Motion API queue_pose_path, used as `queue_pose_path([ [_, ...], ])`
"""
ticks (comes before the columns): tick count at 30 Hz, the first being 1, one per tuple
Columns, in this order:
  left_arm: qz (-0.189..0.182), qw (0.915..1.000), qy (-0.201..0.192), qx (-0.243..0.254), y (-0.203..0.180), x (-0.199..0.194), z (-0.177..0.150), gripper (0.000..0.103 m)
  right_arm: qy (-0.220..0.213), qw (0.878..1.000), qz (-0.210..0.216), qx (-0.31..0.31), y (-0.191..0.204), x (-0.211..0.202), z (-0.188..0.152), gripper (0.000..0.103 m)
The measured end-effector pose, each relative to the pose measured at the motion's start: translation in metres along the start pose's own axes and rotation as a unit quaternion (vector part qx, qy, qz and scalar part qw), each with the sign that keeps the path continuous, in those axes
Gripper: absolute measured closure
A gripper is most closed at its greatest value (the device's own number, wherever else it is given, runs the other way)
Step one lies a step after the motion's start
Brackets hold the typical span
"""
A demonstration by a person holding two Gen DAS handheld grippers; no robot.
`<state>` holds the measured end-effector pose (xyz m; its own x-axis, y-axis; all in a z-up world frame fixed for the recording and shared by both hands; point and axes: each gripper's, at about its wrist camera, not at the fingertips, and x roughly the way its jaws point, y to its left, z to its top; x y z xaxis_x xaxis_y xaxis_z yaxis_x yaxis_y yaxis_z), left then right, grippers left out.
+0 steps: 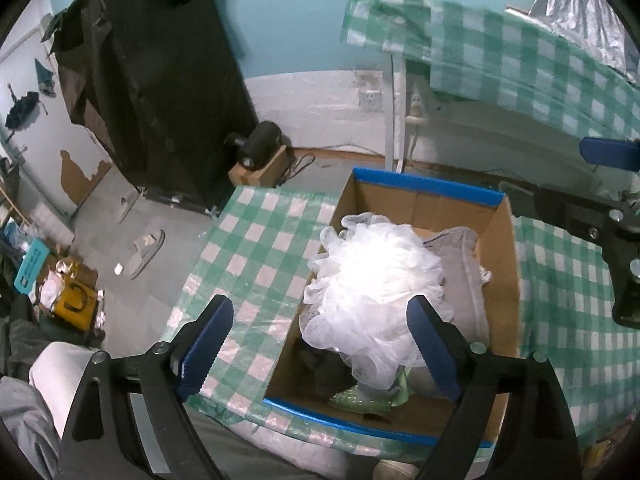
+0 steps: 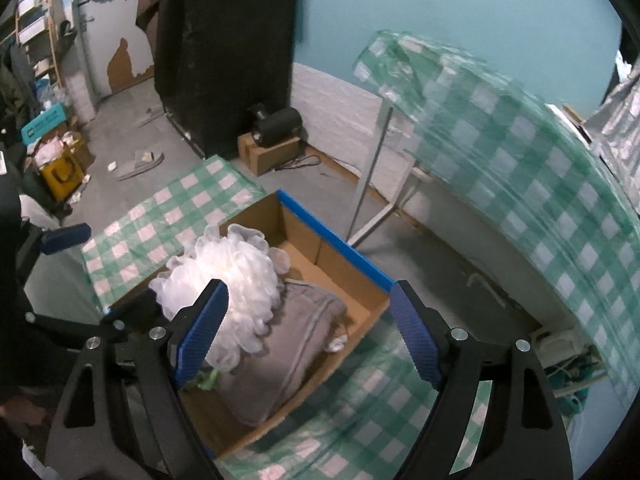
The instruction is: Organize soft objects
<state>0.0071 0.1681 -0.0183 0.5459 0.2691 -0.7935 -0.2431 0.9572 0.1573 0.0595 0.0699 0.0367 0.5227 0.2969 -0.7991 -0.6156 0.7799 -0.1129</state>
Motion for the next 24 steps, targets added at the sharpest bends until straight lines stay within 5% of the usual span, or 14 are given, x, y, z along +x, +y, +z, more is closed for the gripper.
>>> queue_pose_path([
  [5,-0.015,0.9997,-0.021,-0.001,0.0,-0.015,-0.001,0.001,-0.002,1.0,-0.006,0.012,-0.009,-0.019,-0.014,0.021],
  [24,-0.06,0.9934,-0.079,0.058,-0.038,-0.059,-0.02,0.001,-0.031,0.998,-0.032,0.042,-0.03,-0.069,-0.065,0.02],
])
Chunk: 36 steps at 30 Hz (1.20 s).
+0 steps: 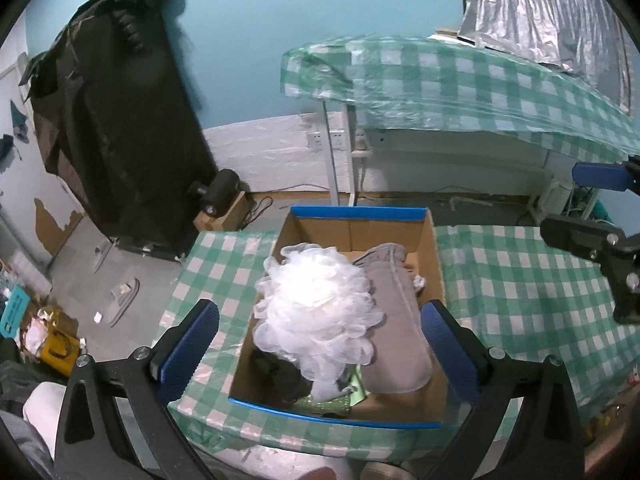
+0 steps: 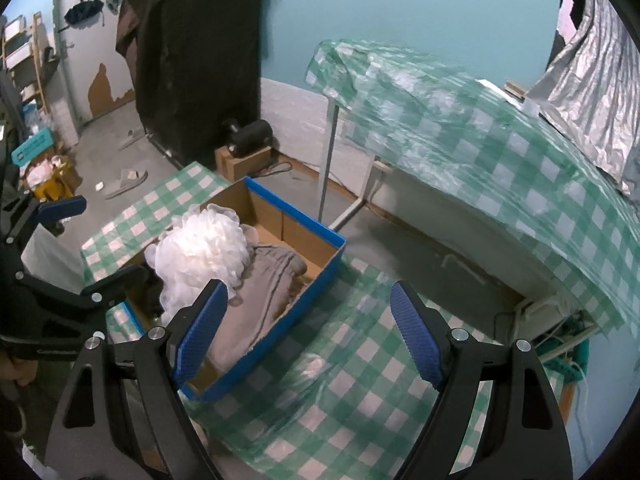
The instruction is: Organize soft objects
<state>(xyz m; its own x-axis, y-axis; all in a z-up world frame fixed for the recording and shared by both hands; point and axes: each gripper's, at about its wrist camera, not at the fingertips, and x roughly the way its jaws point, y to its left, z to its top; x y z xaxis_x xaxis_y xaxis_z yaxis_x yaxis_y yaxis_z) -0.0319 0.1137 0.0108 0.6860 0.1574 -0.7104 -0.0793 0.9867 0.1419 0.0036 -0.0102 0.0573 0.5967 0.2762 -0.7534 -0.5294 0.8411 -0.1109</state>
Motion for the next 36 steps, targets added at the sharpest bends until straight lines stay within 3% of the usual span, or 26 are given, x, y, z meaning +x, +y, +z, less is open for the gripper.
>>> queue_pose_path([
  [6,0.008,0.9998,-0.009,0.012,-0.013,-0.004,0.003,0.001,-0.005,1.0,-0.017,0.0,-0.008,-0.004,-0.014,0.02],
  [13,0.004,0.9999,0.006,0.012,-0.021,0.002,0.002,0.001,-0.006,1.0,-0.016,0.021,-0.023,-0.008,-0.022,0.02],
  [36,-0.004,0.9999,0.011,0.009,-0.028,0.003,0.002,0.001,-0.004,1.0,-0.015,0.026,-0.026,-0.013,-0.025,0.02],
])
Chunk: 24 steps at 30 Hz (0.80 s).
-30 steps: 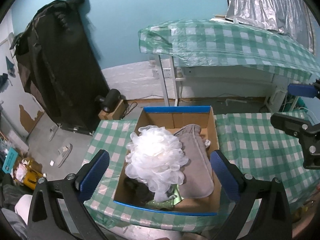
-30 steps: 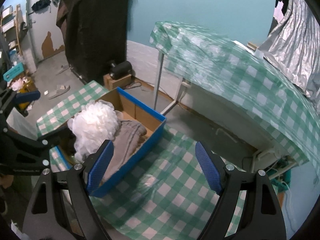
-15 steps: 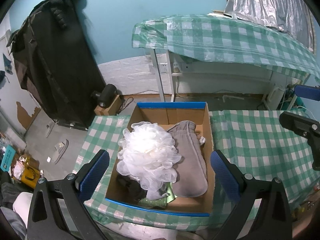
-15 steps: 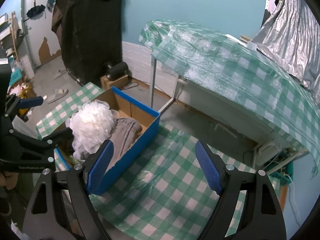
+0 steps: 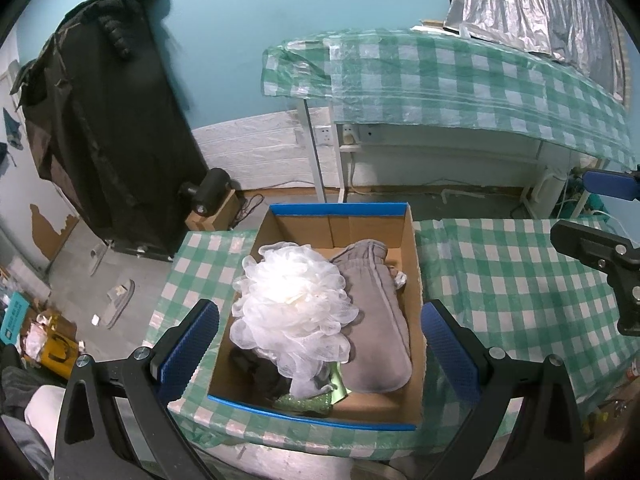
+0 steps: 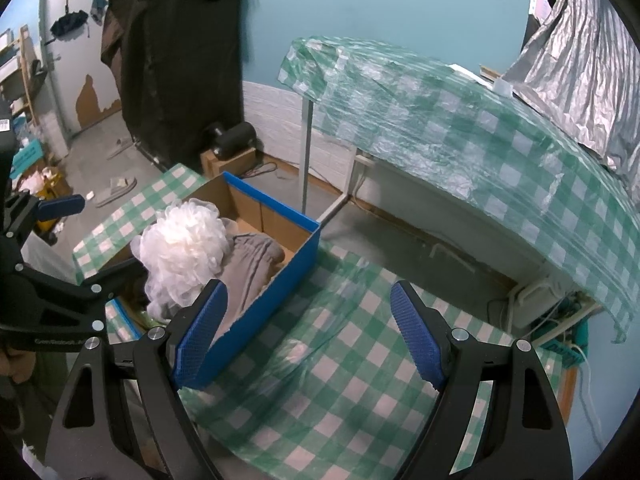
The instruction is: Organize soft objects
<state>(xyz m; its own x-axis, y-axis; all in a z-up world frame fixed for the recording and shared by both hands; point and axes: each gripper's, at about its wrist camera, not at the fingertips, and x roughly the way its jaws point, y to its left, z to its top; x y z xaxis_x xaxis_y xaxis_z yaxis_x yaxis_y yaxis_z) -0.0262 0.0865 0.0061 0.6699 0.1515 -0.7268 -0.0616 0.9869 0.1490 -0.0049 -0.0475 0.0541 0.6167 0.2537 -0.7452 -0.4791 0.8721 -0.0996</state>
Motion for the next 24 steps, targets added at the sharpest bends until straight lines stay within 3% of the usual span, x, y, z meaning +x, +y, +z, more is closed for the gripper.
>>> queue_pose_path([
  [24,-0.009,0.9998,-0.002,0.015,-0.007,-0.005,-0.0018,0.001,0.01,1.0,-0.001,0.009,-0.0021,0.005,-0.0035,0.02],
])
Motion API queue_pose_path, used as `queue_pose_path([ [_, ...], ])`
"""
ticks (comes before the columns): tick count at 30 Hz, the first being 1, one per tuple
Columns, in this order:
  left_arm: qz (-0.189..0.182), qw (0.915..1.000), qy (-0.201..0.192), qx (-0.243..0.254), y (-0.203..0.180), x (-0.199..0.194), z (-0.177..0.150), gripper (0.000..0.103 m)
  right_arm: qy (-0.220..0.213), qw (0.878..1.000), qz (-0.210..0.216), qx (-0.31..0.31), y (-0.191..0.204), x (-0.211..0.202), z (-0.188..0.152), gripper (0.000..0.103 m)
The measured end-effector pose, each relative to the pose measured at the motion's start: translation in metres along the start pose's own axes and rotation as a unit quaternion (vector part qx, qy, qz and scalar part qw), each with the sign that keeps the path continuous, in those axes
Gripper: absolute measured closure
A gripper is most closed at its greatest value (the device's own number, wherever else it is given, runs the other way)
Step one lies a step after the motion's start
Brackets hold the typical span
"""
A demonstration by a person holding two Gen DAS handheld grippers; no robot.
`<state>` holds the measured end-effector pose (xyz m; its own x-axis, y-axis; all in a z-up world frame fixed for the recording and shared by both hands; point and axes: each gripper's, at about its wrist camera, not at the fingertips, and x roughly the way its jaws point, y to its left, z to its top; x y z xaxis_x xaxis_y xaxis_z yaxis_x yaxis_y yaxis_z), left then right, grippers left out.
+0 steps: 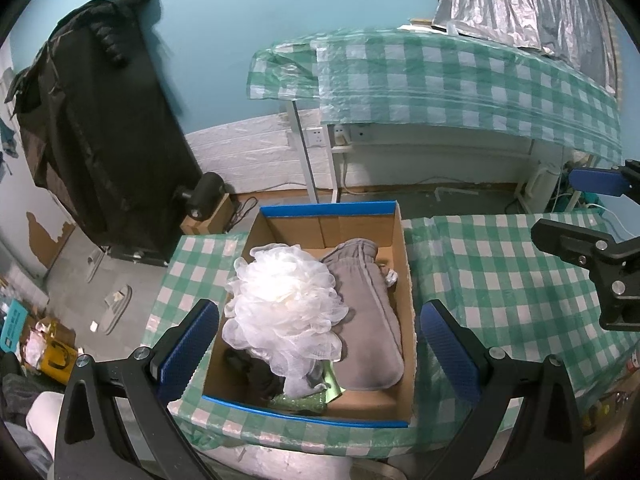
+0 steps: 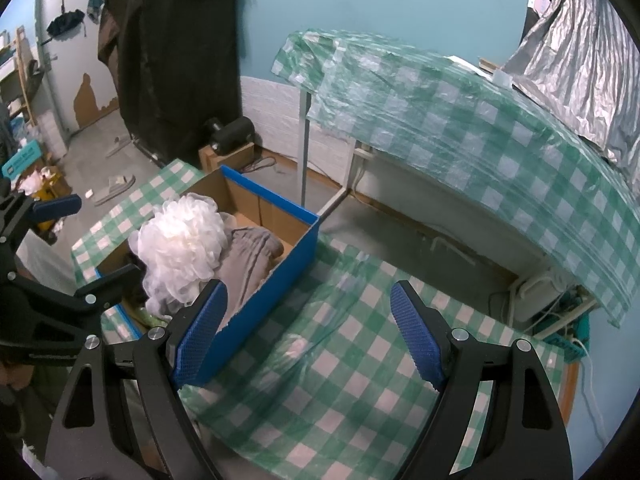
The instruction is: Organize soft objects
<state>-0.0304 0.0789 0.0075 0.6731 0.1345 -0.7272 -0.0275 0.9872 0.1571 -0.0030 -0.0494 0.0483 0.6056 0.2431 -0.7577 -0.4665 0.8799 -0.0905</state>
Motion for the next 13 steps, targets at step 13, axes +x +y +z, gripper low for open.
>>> queue_pose_path([
  [13,0.0,0.9999,-0.008,0.008,-0.0041,-0.0019,0.0025,0.001,0.0,1.0,0.001,0.001,-0.001,0.0002,0.0001,0.02],
])
